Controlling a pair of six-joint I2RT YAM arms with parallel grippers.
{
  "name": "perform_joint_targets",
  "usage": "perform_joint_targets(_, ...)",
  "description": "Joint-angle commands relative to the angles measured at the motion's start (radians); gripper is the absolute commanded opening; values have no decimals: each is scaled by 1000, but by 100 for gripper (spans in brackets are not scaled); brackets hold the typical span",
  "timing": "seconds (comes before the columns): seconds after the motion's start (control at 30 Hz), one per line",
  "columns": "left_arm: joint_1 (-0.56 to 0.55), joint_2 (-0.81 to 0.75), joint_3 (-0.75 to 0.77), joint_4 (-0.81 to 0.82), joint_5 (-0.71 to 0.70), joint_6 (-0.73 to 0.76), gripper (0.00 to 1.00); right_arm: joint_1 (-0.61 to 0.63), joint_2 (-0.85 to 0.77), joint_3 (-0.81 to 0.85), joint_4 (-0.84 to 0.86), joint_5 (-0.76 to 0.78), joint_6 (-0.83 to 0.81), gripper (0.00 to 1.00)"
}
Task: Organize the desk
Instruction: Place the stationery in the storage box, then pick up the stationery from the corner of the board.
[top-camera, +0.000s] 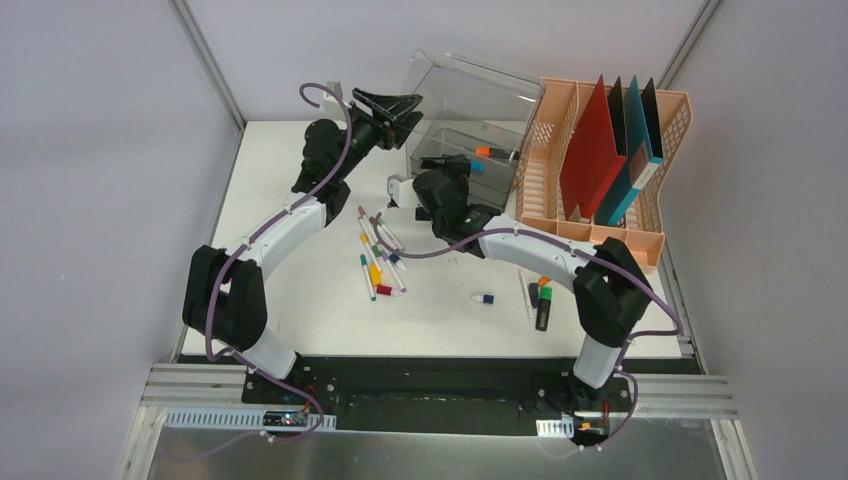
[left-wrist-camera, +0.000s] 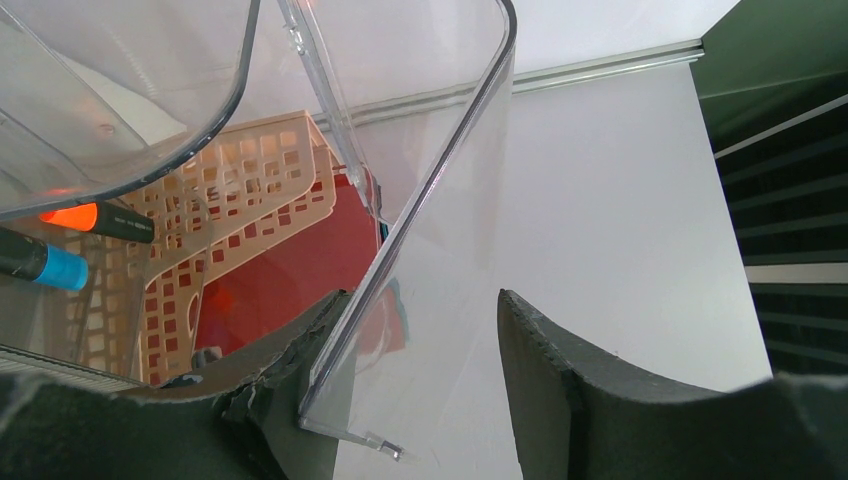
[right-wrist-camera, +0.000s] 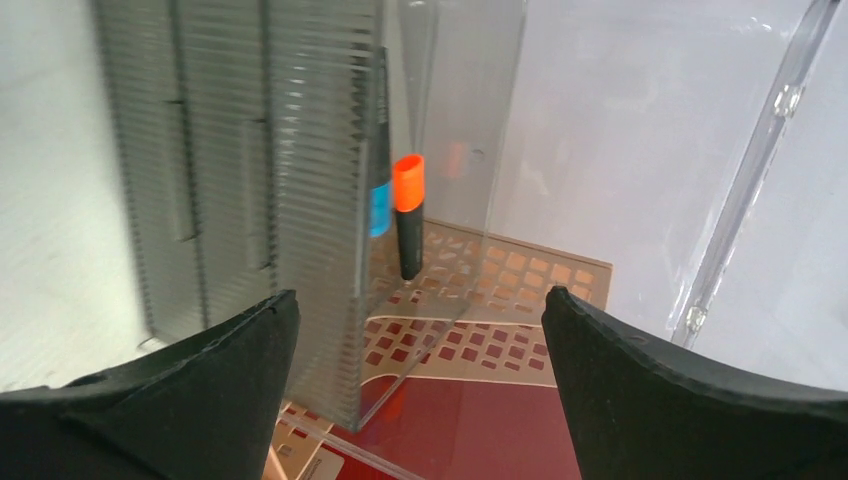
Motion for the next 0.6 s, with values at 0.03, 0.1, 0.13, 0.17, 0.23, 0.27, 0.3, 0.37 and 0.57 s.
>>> perform_joint_targets(0.03,4,0,53,43,23,-7,54,56,-121,0,-211,-101,158,95)
perform_joint_targets(0.1,4,0,52,43,23,-6,54,68,-150,9,-359,-165,204,98)
perform_joint_targets(0.13,4,0,52,42,23,-7,54,70,-165,15,-427,-214,225,99)
perform_joint_targets(0.17,3,0,52,42,23,-7,54,71,-184,17,-484,-259,244,99)
perform_joint_targets(0.23,3,-1,50,43,24,-7,54,71,-234,3,-566,-347,261,99)
perform_joint_targets(0.27,4,-1,48,43,22,-6,54,70,-260,-14,-593,-385,264,99)
perform_joint_targets(0.3,3,-1,48,43,22,-7,54,69,-291,-32,-623,-428,264,99)
perform_joint_targets(0.37,4,-2,47,43,23,-7,54,64,-352,-80,-673,-512,262,99)
perform_joint_targets(0.57,4,-6,30,47,19,-4,54,-69,-492,-172,-832,-917,349,99)
